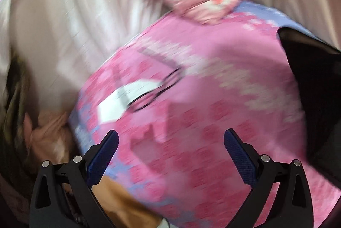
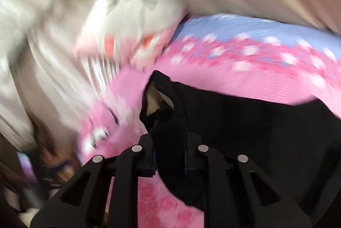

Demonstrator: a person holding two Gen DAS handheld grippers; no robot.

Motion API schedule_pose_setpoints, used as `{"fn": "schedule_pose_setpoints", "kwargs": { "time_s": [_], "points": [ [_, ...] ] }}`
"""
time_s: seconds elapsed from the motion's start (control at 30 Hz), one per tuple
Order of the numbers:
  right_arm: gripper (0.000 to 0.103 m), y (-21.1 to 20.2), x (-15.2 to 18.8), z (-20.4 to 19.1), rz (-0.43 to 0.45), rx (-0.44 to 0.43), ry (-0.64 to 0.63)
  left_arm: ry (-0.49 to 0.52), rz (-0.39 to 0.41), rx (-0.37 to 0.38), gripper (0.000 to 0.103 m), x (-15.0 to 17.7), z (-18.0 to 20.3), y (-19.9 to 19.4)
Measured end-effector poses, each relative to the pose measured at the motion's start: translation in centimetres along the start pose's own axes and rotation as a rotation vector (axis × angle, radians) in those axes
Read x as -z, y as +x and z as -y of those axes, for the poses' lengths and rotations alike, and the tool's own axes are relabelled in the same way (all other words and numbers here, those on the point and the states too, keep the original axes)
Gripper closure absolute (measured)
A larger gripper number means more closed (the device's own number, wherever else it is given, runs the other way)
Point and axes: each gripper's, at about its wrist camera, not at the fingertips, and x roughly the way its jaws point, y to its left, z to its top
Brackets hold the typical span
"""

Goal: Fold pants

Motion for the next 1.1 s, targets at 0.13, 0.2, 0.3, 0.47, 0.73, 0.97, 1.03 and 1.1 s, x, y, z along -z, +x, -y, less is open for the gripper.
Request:
{"fn": "schedule_pose_setpoints", "kwargs": {
  "time_s": [0.13,0.2,0.3,0.47,0.73,0.97,1.03,1.1],
  "points": [
    [0.087,-9.8,0.1,7.1,0.148,-0.019,0.214,0.102,0.067,0.118,0.005,-2.3,7.4,-2.4],
    [0.087,-14.9,1.2,10.4,0.219,0.039,0.263,0.172,0.104,0.205,0.005,-3.0,12.4,-4.5],
    [0.087,-21.4,4.4,15.5,0.310,0.138,0.348,0.290,0.139,0.355,0.005,-2.7,20.8,-8.0],
    [0.087,-25.9,12.2,24.9,0.327,0.221,0.547,0.513,0.155,0.529,0.005,1.9,34.2,-13.0],
    [0.076,-23.0,19.6,32.2,0.314,0.022,0.739,0.757,0.103,0.503,0.005,11.5,45.3,-13.2],
    [0.030,-27.5,13.7,27.4,0.311,0.398,0.423,0.786,0.121,0.473,0.005,12.9,46.1,-12.6],
    [0.030,-27.7,11.2,26.1,0.321,0.411,0.336,0.785,0.119,0.476,0.005,12.8,45.8,-12.8],
    [0.032,-25.8,10.0,26.4,0.219,0.376,0.310,0.784,0.126,0.469,0.005,12.9,45.9,-13.0]
  ]
}}
